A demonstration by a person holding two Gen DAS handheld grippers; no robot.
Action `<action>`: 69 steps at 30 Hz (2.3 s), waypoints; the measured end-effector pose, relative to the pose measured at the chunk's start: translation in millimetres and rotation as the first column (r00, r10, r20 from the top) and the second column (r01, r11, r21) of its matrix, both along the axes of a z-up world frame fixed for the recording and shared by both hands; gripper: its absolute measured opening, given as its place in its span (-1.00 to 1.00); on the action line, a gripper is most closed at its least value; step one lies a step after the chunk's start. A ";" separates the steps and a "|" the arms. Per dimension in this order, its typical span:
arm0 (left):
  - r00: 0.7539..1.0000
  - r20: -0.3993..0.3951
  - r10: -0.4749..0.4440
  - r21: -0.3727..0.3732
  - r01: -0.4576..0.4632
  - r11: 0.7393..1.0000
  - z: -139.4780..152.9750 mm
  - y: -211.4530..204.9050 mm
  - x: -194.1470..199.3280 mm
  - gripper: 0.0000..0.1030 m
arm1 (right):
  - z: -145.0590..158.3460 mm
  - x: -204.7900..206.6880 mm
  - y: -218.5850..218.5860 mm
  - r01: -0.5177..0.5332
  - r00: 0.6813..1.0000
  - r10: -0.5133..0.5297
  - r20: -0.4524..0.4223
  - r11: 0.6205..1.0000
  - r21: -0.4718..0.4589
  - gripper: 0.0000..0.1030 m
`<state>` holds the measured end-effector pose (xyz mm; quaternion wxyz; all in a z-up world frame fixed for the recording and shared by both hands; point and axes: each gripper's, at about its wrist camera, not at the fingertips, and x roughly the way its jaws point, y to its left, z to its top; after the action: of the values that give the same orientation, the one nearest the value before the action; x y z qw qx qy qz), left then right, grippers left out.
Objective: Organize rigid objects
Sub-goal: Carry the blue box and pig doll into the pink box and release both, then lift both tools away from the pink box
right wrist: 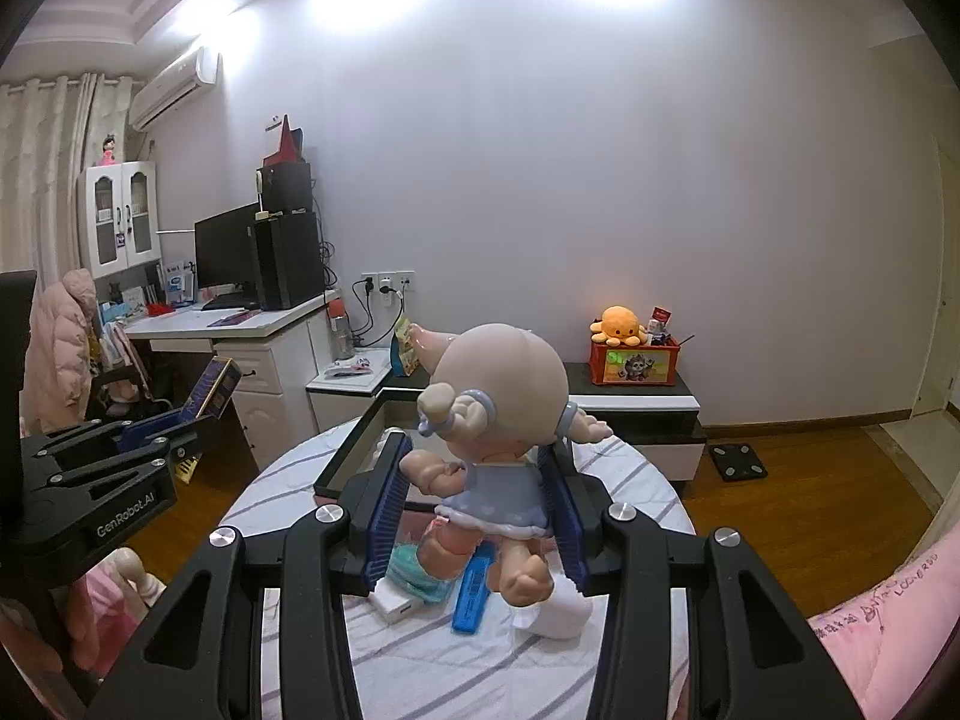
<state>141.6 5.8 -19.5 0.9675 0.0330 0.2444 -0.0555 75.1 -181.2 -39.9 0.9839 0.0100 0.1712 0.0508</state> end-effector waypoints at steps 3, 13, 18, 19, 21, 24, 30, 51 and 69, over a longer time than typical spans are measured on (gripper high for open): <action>1.000 0.002 -0.009 -0.001 0.009 1.000 1.1 -1.5 22.7 -0.60 | -0.7 22.5 2.5 -0.005 1.000 0.005 -0.005 1.000 -0.011 -0.12; 0.993 -0.117 -0.017 0.074 0.026 0.997 -22.1 -16.7 132.0 -0.60 | -25.5 130.3 18.2 -0.065 0.992 0.058 -0.115 0.996 -0.058 -0.12; 0.972 -0.228 -0.063 0.117 0.092 0.989 -54.9 -32.9 179.8 -0.60 | -51.1 181.9 32.8 -0.131 0.970 0.108 -0.217 0.987 -0.091 -0.12; 0.966 -0.249 -0.068 0.116 0.099 0.988 -61.0 -34.3 186.0 -0.60 | -57.8 189.7 36.7 -0.136 0.966 0.107 -0.237 0.985 -0.110 -0.12; 0.954 -0.291 -0.070 0.117 0.108 0.987 -75.8 -36.4 197.5 -0.60 | -68.2 201.9 41.1 -0.146 0.956 0.107 -0.272 0.981 -0.126 -0.12; 0.934 -0.348 -0.077 0.109 0.122 0.987 -94.2 -35.3 211.1 -0.59 | -84.6 215.8 41.2 -0.165 0.937 0.120 -0.327 0.980 -0.112 -0.12; 0.898 -0.438 -0.036 0.179 0.127 0.976 -120.6 -38.6 221.4 0.01 | -110.6 230.8 42.7 -0.194 0.904 0.119 -0.410 0.970 -0.148 -0.08; 0.908 -0.419 0.003 0.134 0.058 0.989 -127.6 -12.8 217.0 0.54 | -102.5 239.2 31.4 -0.107 0.928 0.024 -0.371 0.973 -0.204 0.59; 0.970 -0.241 0.019 0.077 0.000 0.997 -54.4 -10.7 117.5 0.55 | -28.5 137.5 9.4 0.032 0.980 -0.061 -0.191 0.988 -0.153 0.60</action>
<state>259.1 -4.9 -73.9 0.9288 0.0620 0.3626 -0.0452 212.6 -171.8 -68.4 0.9612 -0.0546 0.2701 0.0134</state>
